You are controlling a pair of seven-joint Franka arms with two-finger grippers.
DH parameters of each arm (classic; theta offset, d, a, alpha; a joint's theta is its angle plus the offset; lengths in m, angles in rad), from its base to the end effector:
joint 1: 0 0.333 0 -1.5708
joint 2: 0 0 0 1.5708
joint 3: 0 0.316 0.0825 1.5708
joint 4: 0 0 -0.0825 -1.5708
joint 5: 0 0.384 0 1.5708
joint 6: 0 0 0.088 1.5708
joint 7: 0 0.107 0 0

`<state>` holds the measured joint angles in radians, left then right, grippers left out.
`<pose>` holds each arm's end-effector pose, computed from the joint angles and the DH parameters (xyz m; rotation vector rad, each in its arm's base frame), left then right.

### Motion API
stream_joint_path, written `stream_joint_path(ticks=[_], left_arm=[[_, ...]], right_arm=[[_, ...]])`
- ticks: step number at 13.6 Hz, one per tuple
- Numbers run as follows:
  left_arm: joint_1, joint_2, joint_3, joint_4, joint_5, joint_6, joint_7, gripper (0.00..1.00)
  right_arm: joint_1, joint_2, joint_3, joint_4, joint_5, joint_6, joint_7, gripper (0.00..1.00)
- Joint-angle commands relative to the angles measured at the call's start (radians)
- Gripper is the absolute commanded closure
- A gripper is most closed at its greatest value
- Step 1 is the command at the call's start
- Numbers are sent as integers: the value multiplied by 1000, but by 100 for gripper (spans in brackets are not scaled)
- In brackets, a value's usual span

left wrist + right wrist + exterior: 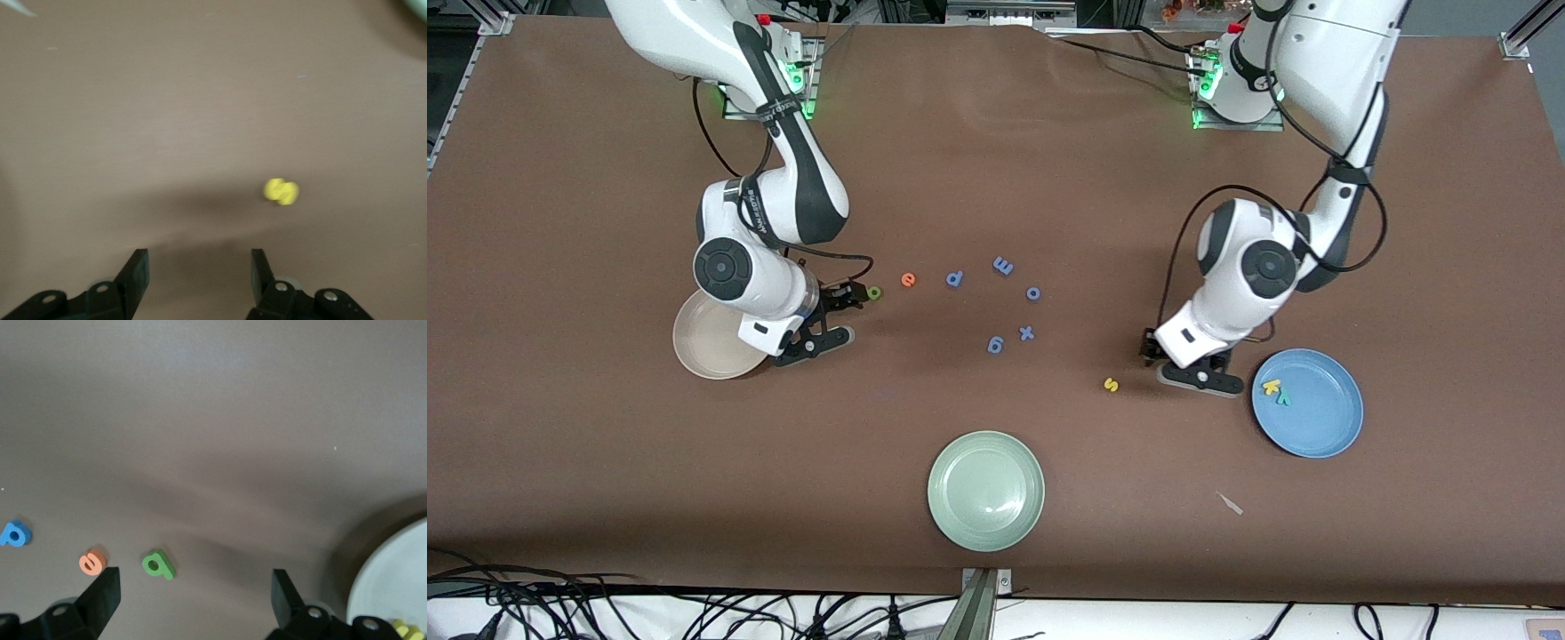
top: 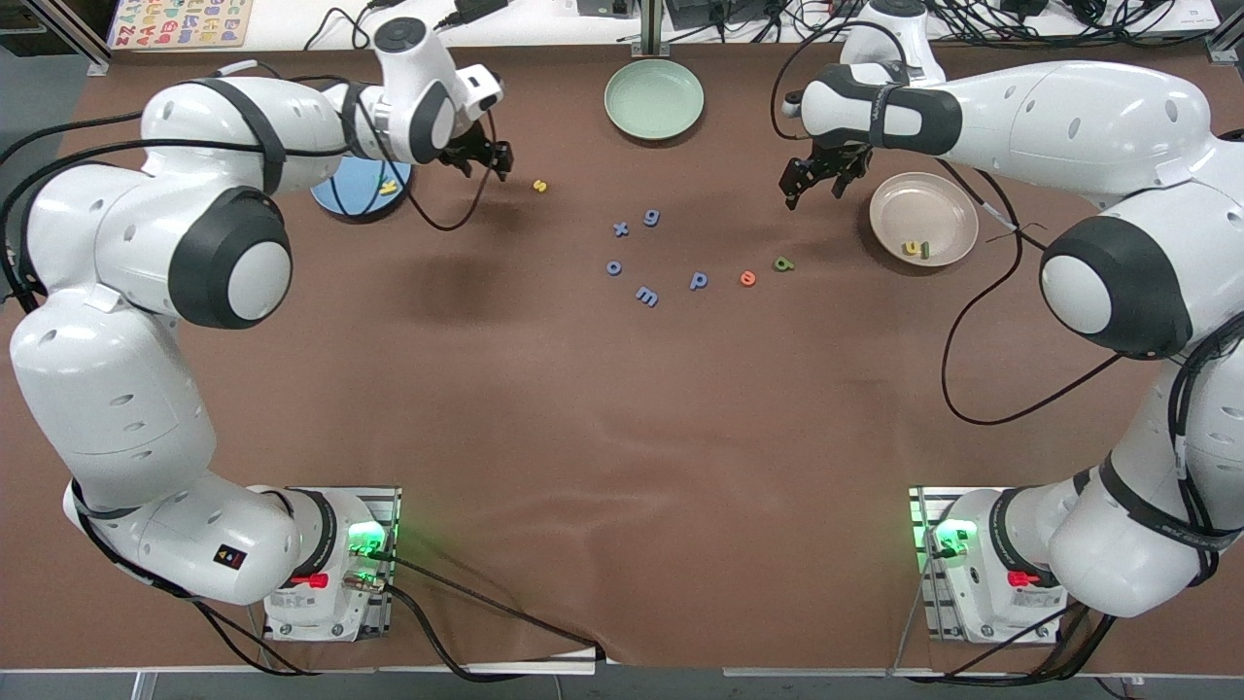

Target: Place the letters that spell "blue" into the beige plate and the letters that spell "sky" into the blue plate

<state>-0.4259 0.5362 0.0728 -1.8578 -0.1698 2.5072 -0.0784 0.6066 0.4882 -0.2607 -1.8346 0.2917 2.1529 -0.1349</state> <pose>0.6125 -0.2279 0.2414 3.0337 -0.2371 0.1493 0.5839 0.2332 0.2602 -3.0013 -0.4872 0.2367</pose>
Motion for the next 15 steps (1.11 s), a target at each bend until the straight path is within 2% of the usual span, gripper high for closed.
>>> stream_joint_path(ticks=[1,4,7,10,11,12,14,15], left_arm=[[-40,76,15,103,-22,4,-134,30],[-70,145,21,173,-13,13,-176,30],[-91,203,24,181,-1,88,-109,27],[-94,223,24,189,6,96,-55,27],[-96,223,24,189,7,96,-54,27],[-97,223,24,189,7,96,-54,27],[-97,226,24,189,7,96,-52,28],[-97,231,24,189,7,96,-52,30]], right_arm=[[4,-28,-3,-21,18,9,35,0],[4,-39,-5,-20,18,-25,35,0],[4,-69,-5,-9,17,-95,75,0],[-1,-105,-2,-11,11,-143,83,0],[-11,-112,20,-20,4,-148,95,0],[-62,-129,70,-32,-5,-148,96,0],[-212,-174,243,-46,-89,-149,133,0],[-244,-183,289,-46,-130,-151,177,0]])
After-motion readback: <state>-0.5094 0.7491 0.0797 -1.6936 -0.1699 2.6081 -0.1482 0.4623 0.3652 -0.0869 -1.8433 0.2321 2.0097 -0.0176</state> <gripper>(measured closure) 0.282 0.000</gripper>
